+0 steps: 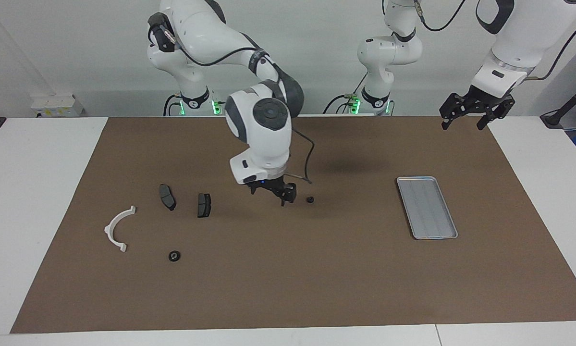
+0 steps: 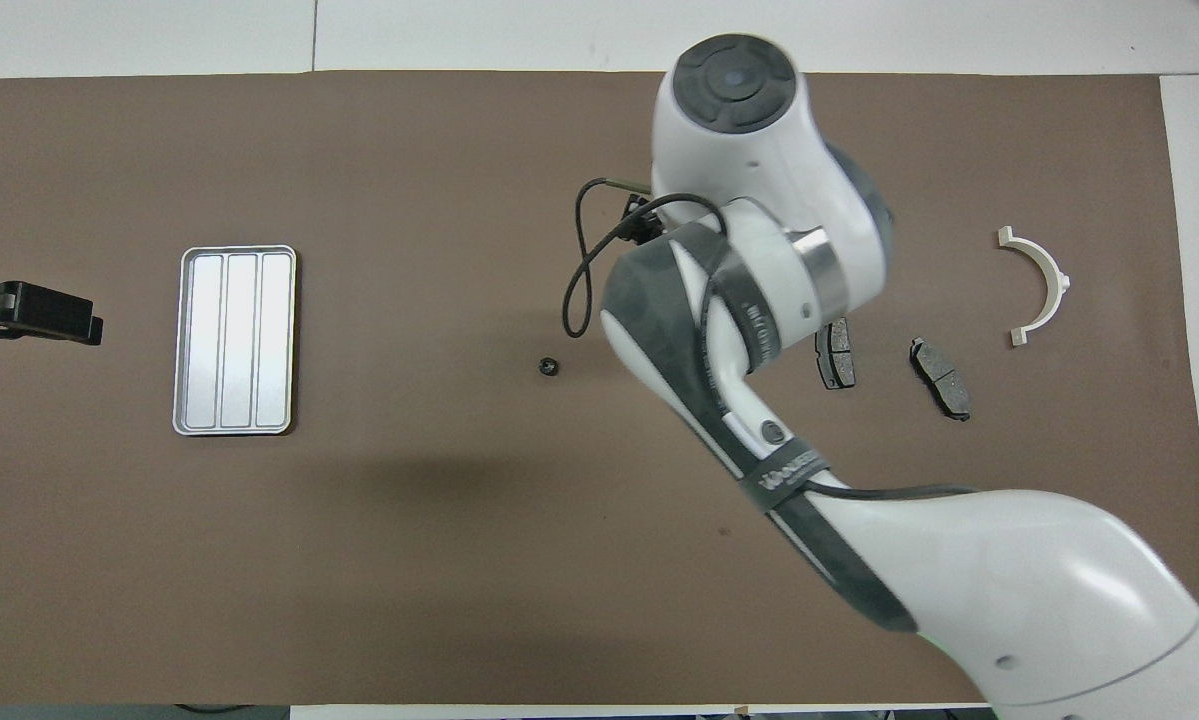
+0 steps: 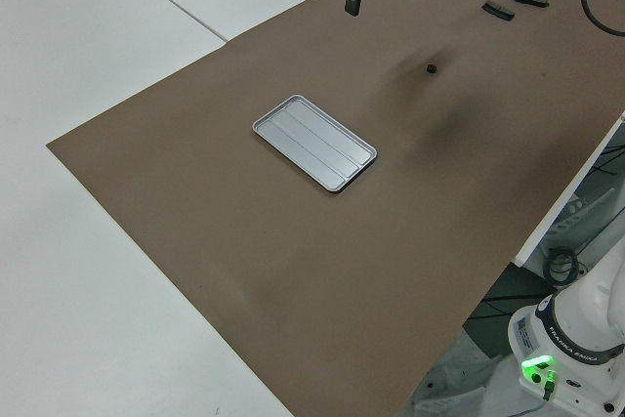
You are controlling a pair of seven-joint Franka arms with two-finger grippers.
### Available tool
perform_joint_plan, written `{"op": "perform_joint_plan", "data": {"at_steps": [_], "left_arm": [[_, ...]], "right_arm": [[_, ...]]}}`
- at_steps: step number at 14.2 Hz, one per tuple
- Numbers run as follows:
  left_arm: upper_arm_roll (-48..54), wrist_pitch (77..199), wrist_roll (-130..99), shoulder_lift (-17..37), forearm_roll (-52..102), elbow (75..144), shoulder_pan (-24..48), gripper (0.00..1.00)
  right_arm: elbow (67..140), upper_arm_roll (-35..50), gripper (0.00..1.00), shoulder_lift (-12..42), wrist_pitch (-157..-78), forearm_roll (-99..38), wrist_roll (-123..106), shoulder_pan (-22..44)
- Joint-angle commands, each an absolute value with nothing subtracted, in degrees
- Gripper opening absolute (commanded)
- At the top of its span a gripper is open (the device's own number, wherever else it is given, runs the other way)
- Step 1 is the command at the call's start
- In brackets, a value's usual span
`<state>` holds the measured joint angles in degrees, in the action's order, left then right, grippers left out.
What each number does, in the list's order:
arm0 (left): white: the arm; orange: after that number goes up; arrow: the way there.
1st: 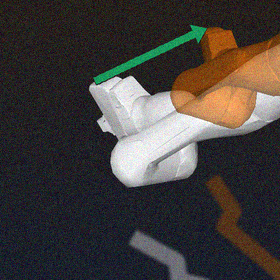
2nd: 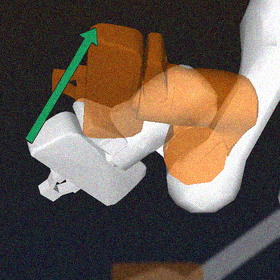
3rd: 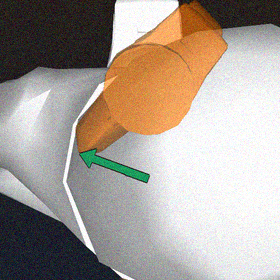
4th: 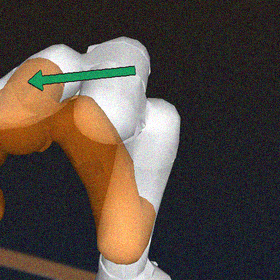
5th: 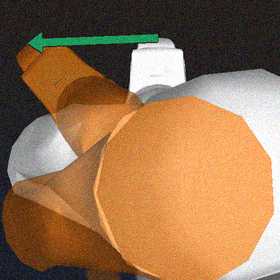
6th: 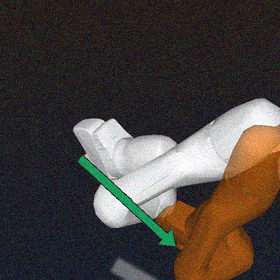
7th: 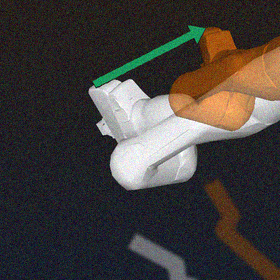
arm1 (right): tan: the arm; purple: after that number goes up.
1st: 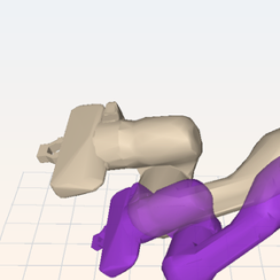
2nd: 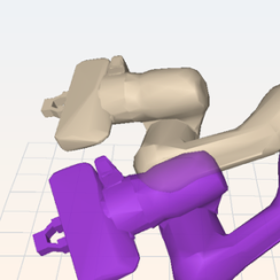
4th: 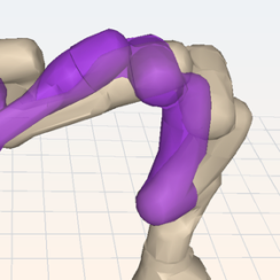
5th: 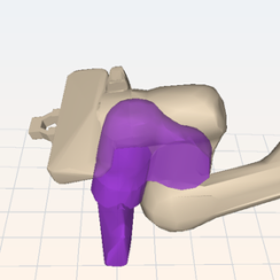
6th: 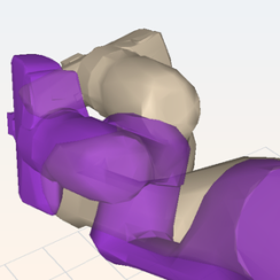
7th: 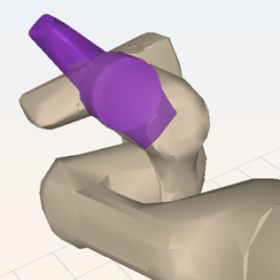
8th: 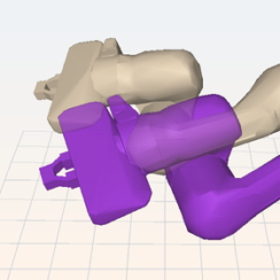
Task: Pick bearing gear from pile to tray
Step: 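Withdraw the right gripper while the left gripper reaches toward the gear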
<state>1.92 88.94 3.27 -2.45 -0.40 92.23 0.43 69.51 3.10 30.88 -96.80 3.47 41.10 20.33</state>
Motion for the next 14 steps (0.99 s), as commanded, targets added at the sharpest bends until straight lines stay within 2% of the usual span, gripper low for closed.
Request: {"op": "perform_joint_plan", "data": {"at_steps": [1,4,8,10,14], "left_arm": [[2.3,93.1,-3.4,-4.3,-0.6,95.9,2.2,1.00],[2.5,100.4,-14.7,-3.0,0.0,100.1,8.9,1.00],[2.5,109.4,-29.0,8.0,0.1,97.8,19.1,1.00],[2.5,114.2,-32.6,11.2,0.2,97.9,21.4,1.00],[2.4,120.9,-44.0,21.9,0.6,96.8,27.3,1.00]], "right_arm": [[70.4,4.4,1.00,29.9,-95.4,3.1,23.8,11.8],[74.0,4.4,1.00,29.9,-99.0,4.0,15.7,5.5],[79.7,4.1,1.00,31.7,-109.4,4.7,14.9,2.0],[80.9,4.0,1.00,33.8,-113.5,5.2,15.6,1.5],[81.9,3.9,1.00,35.9,-118.5,6.3,15.6,0.9]]}}
